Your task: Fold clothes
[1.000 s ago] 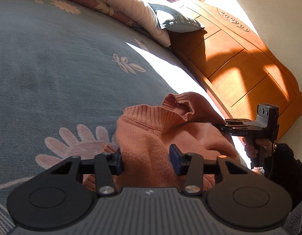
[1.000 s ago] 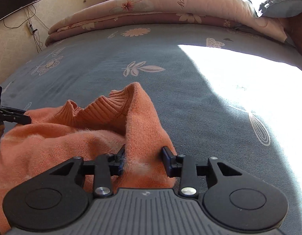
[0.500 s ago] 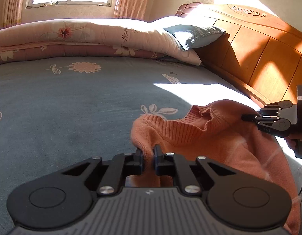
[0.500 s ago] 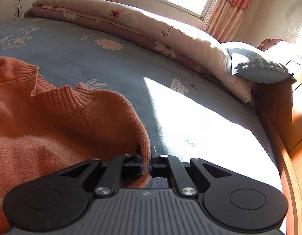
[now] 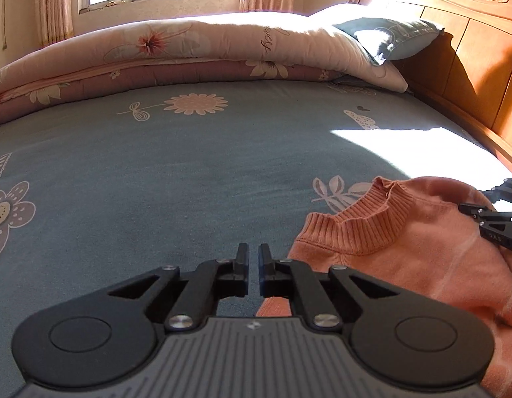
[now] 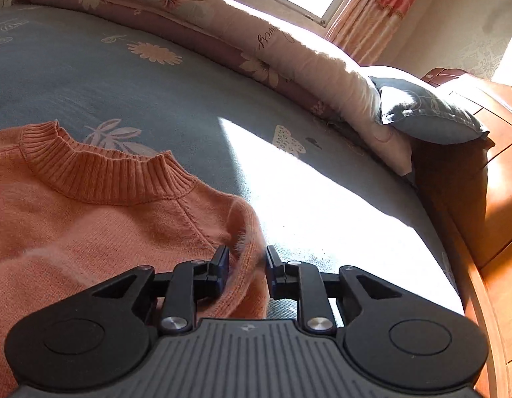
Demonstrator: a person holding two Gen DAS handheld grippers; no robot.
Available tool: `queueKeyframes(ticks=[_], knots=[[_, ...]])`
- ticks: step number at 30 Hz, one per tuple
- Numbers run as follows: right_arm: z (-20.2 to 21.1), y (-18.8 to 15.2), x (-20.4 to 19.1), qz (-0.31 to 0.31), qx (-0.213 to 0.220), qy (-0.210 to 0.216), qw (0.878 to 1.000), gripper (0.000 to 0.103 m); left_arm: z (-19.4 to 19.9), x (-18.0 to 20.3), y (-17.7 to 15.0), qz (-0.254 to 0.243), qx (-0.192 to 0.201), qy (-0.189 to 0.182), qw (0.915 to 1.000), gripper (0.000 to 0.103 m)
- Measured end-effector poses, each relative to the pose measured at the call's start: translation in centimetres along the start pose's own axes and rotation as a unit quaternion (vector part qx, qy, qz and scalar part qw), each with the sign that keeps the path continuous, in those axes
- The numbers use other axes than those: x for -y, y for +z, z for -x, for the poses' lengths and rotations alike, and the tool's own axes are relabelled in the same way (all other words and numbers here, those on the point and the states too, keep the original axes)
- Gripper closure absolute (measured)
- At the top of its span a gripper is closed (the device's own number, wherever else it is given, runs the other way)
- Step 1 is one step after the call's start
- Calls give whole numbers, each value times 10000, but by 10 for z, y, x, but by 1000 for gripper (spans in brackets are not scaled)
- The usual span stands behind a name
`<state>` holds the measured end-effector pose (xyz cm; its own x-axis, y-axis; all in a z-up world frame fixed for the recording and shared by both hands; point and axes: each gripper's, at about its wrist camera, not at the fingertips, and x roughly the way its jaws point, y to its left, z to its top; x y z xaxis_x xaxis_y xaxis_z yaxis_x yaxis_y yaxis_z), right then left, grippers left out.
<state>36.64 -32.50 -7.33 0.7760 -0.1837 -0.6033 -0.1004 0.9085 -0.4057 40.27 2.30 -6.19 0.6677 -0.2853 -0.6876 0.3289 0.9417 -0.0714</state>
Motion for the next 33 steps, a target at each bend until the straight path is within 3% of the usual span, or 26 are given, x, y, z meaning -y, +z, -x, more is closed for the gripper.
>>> queueKeyframes(ticks=[4,6,9,13,15,20,25,29,33], knots=[[41,-14,8,-364,90,388,9985,61,13,-1,-30,75,-480,-182,9987,93],[61,-19,13,-562,86,645,9963,51,26,0,-41,211,-561,-325,9977,90],[94,-33,14,-857,-14,1056,9907,51,47,4,-56,500,-755,-521,9945,89],[128,-59,8,-1273,-167,1081,9858,49,79,20,-78,658,-952,-597,9915,85],[143,-72,4,-1482,-259,1098,9825,43,97,30,-88,611,-920,-578,9922,78],[181,-117,-19,-2025,-457,1322,9693,39,133,47,-111,769,-803,-735,9911,60],[208,-157,-41,-2365,-621,1460,9586,38,153,59,-130,928,-600,-922,9896,60],[214,-183,-54,-2576,-860,1565,9496,38,153,70,-143,790,-549,-884,9914,60],[219,-192,-58,-2587,-915,1588,9484,38,149,80,-153,556,-449,-746,9946,61]])
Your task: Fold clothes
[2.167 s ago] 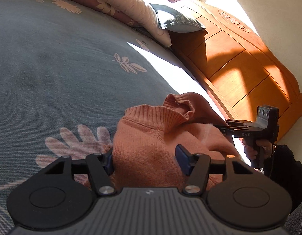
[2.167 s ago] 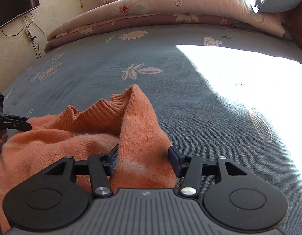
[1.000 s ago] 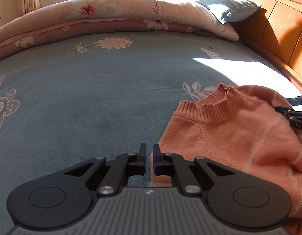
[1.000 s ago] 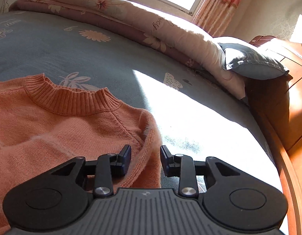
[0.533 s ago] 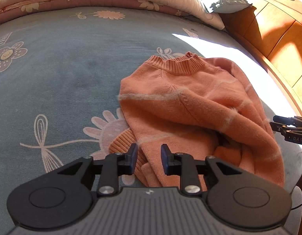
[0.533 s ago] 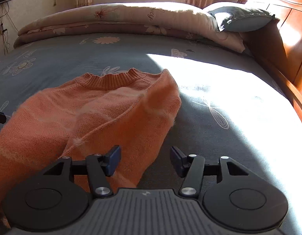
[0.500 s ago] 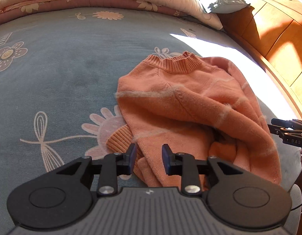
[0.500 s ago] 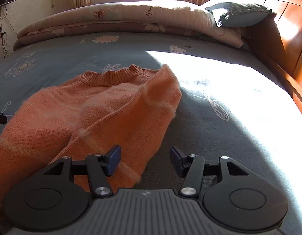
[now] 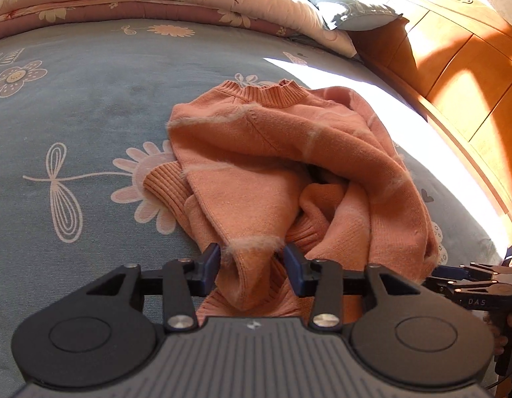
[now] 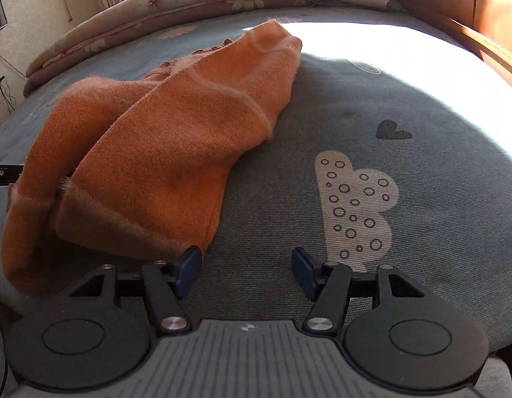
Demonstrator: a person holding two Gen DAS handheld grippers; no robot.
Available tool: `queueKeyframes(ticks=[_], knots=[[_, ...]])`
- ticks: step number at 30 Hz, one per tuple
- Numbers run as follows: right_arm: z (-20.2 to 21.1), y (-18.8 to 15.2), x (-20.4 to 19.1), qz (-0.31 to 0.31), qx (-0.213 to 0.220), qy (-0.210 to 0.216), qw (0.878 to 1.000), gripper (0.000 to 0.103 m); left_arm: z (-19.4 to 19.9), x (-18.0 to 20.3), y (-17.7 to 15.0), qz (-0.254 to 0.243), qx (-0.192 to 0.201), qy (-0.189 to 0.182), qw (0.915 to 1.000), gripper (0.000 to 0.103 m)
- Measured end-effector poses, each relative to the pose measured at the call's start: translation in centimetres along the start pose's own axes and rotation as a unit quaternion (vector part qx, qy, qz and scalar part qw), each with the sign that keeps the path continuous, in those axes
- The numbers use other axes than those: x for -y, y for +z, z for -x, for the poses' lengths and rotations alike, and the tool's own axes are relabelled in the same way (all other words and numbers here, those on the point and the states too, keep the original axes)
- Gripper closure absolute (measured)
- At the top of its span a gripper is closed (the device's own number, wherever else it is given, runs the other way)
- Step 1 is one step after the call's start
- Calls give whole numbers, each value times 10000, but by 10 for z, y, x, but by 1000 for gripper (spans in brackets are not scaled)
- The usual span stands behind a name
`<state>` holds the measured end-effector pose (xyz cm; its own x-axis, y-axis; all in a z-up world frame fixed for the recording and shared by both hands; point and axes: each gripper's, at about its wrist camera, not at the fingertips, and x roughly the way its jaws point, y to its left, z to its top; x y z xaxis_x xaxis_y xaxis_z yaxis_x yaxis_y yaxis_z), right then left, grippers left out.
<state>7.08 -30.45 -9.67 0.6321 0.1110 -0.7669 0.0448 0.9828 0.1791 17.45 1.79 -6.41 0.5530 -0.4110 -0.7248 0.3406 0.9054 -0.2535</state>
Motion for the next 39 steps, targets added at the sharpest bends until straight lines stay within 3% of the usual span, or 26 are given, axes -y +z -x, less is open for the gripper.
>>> queueKeyframes(ticks=[7,9,12,22,28,37,39], knots=[[-5,-5,-5,176,-6,-19,9998,34,-10,18,-15,-754,250,307,9964,67],[-6,-6,-9,293,15,-66,9995,33,-13,15,-18,-701,265,390,9964,85],[-6,-7,-10,363,33,-69,9993,31,-10,7,-18,-492,455,351,9971,94],[4,3,-20,533,26,-63,9986,31,23,-26,32,6,1201,832,9893,97],[11,10,-24,574,142,-116,9982,31,44,-74,71,496,1605,1342,9766,98],[12,22,-16,431,242,-271,9984,31,50,-144,120,939,1689,2195,9563,98],[13,25,-15,412,257,-315,9983,31,55,-156,129,1137,1773,2145,9538,99]])
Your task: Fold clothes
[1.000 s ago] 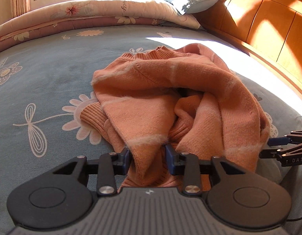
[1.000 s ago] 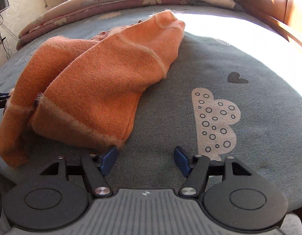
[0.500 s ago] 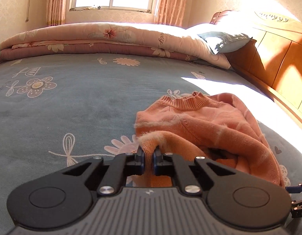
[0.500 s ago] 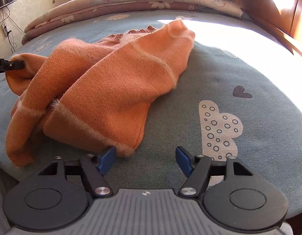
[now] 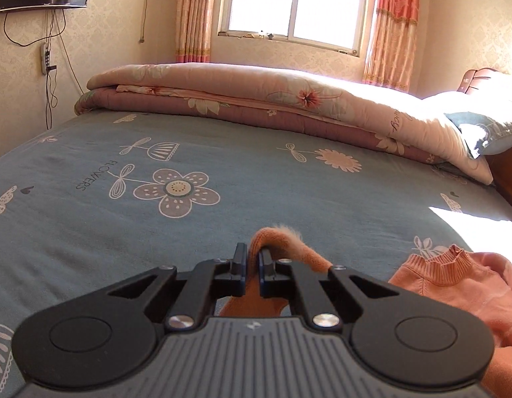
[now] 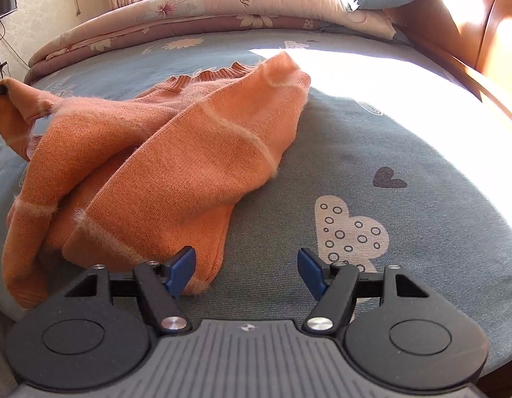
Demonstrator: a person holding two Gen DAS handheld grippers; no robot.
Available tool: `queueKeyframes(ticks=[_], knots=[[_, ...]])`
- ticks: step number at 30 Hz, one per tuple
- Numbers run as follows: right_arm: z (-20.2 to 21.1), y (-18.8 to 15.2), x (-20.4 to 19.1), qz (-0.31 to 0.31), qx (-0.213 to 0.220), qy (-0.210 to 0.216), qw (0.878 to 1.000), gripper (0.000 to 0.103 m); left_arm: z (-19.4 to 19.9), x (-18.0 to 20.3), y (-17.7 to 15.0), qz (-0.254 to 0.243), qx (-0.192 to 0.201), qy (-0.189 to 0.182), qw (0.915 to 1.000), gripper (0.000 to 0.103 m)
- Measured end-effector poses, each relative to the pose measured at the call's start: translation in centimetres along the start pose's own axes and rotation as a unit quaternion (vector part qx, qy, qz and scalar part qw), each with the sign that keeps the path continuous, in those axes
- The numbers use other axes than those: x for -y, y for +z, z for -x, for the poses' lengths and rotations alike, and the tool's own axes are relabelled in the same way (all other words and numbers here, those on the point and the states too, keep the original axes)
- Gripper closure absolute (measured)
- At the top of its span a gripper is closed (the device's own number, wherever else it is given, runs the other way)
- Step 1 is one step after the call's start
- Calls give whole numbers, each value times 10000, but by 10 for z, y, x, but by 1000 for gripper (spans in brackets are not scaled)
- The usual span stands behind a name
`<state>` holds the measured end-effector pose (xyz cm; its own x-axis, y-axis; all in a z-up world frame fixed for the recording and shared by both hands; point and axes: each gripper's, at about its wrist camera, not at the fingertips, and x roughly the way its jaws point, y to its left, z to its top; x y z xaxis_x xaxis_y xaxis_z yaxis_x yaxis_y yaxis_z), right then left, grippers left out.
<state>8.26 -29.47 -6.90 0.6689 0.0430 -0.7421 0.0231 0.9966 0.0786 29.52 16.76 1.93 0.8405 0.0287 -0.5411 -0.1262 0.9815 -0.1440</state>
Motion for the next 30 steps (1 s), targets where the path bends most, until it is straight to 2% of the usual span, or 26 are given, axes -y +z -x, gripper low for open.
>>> queueKeyframes(ticks=[2,5,8,13,17,20,23,25,27,28,30], knots=[[0,2,2,-39,19,-26,10000,31,-4,-9,12,222,-4,-51,9997,99],[-2,4,3,-86,29,-45,9999,31,-15,-5,12,-88,-263,46,9996,99],[-4,5,2,-123,17,-42,9999,31,-33,-6,-7,-266,-606,247,9975,99],[-6,2,-3,-55,-82,-37,9999,31,-58,-23,-38,-148,-1318,268,9908,97],[-1,2,-1,-59,-22,-62,10000,30,-53,-38,-48,95,-1480,235,9887,85],[1,3,2,-113,6,-66,9999,30,-40,-51,-47,433,-1554,204,9867,71],[3,2,1,-124,32,-27,9999,30,-24,-60,-50,676,-1595,212,9847,67],[4,2,0,-122,37,19,9999,30,-13,-65,-54,885,-1642,137,9823,58],[5,2,-2,-107,48,58,9999,30,-2,-69,-59,1165,-1674,-35,9790,57],[6,2,-3,-97,62,82,9999,30,4,-70,-62,1353,-1671,-188,9764,57],[7,2,-4,-85,86,126,9998,30,10,-66,-71,1727,-1771,-770,9659,55]])
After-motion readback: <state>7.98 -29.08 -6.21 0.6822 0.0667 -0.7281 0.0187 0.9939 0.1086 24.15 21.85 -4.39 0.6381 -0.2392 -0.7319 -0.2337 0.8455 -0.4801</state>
